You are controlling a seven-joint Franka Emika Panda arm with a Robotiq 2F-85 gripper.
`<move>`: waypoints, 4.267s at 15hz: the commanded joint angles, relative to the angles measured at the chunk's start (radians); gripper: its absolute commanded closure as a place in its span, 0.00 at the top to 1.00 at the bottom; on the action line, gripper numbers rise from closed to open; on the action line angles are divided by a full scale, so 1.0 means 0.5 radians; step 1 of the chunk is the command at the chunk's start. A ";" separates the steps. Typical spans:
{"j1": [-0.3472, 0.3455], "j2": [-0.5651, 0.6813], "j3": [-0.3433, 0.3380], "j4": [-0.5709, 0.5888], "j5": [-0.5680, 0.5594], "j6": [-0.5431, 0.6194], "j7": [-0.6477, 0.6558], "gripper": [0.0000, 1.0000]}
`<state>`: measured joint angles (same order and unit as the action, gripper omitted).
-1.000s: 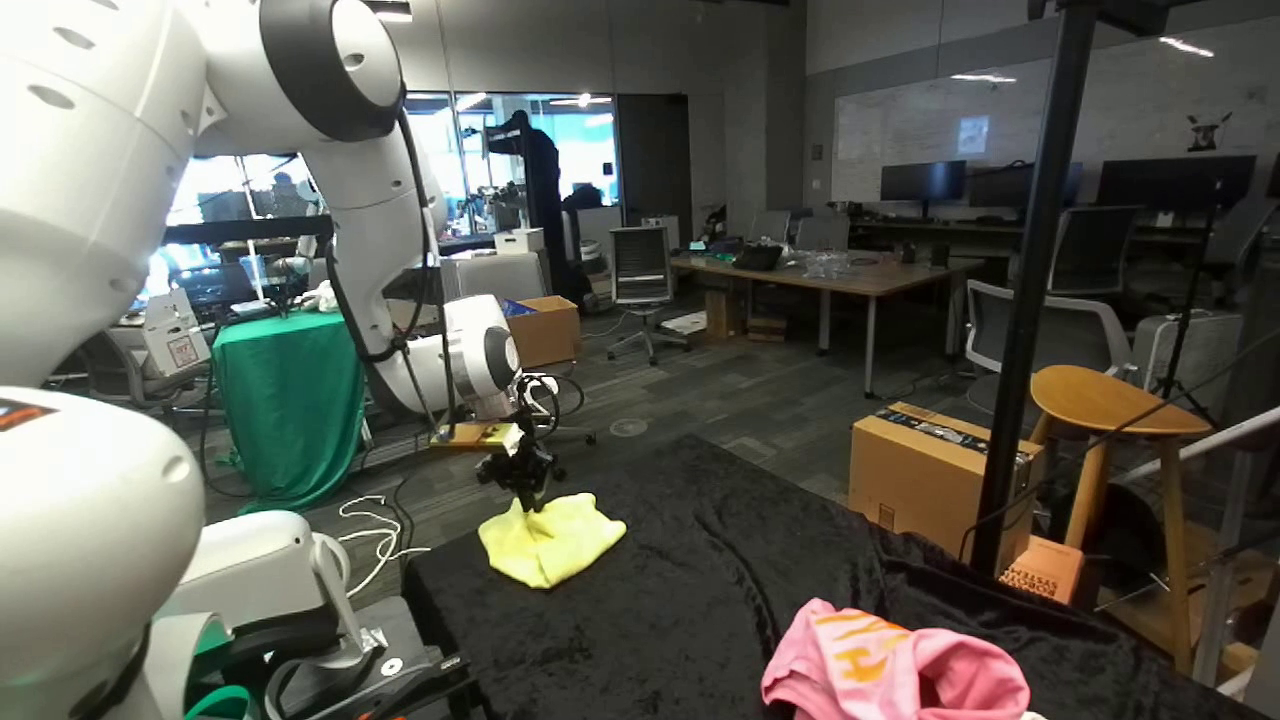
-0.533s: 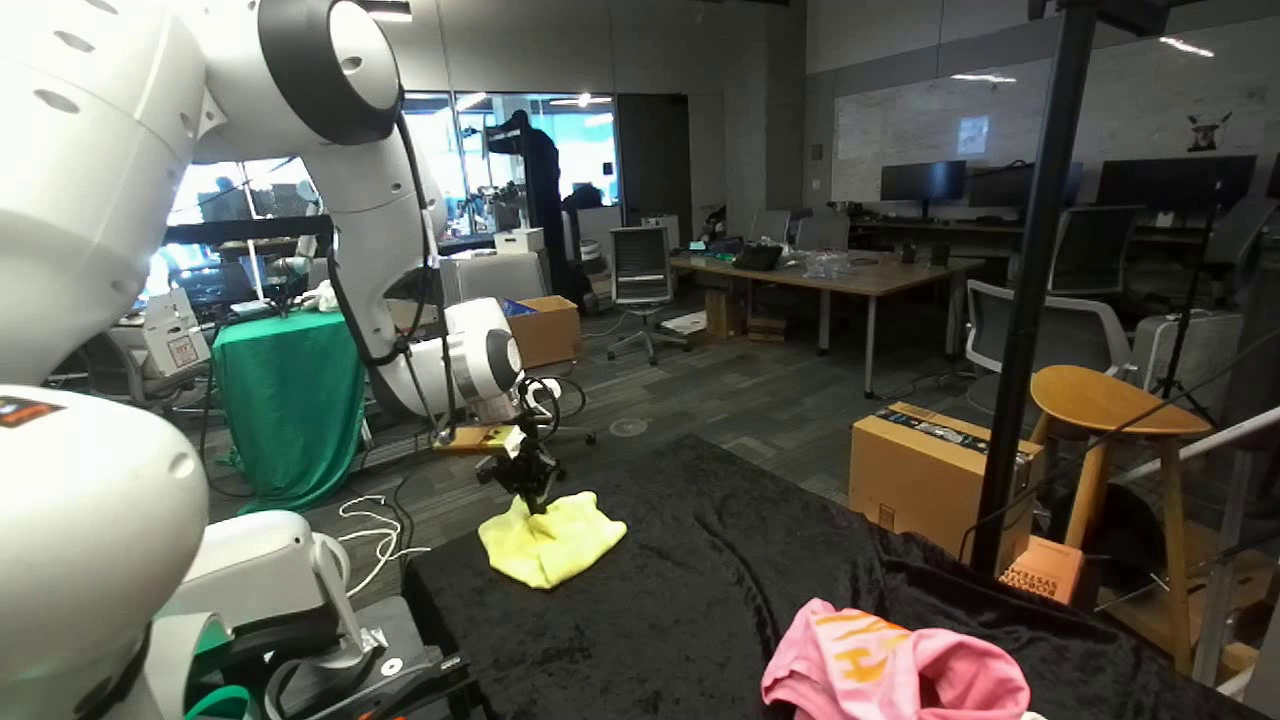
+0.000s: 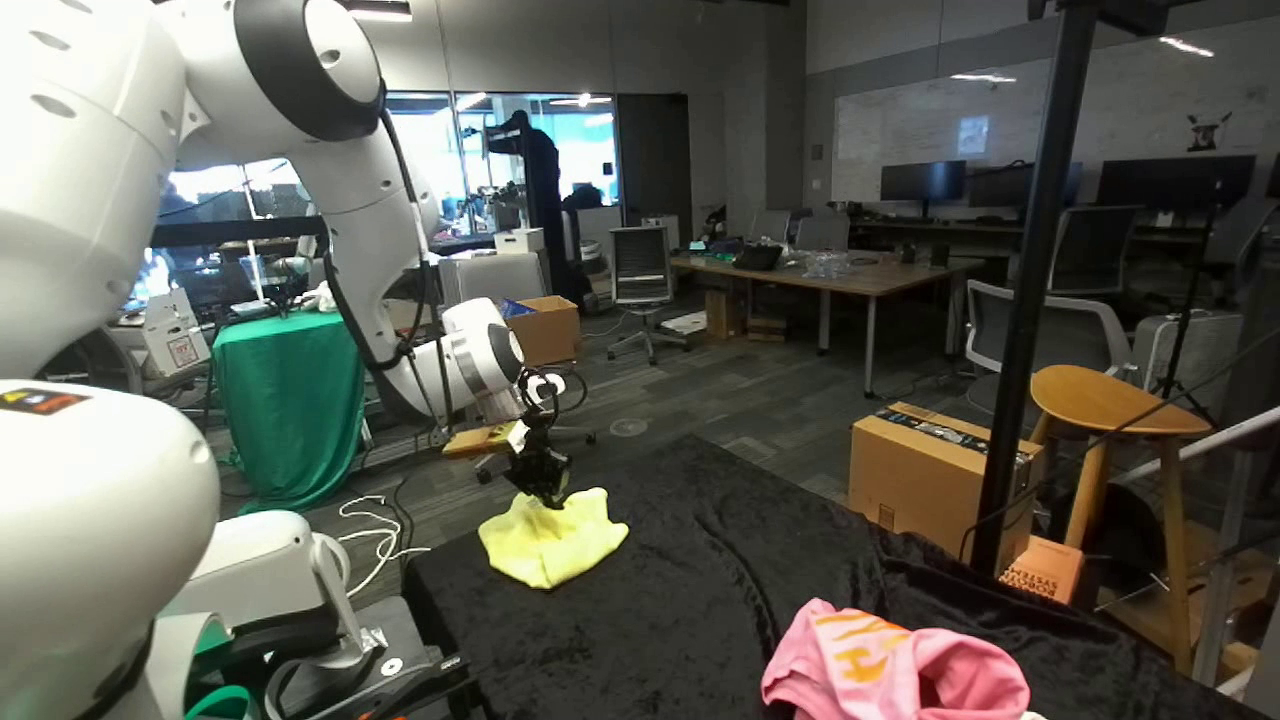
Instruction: Pick up the clothes and fruit plush toy and put them in one place
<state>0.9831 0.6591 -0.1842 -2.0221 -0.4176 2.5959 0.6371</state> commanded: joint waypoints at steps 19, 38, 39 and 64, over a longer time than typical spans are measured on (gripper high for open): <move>0.040 0.130 0.021 0.179 -0.389 -0.478 0.275 0.62; -0.013 -0.050 -0.065 0.059 -0.521 -0.483 0.719 0.04; -0.032 -0.071 -0.085 0.045 -0.545 -0.481 0.806 0.04; -1.916 -1.151 0.127 -0.533 -1.058 -0.602 1.894 0.04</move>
<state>0.0854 0.0868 -0.1337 -2.3084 -0.9858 2.2855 1.5511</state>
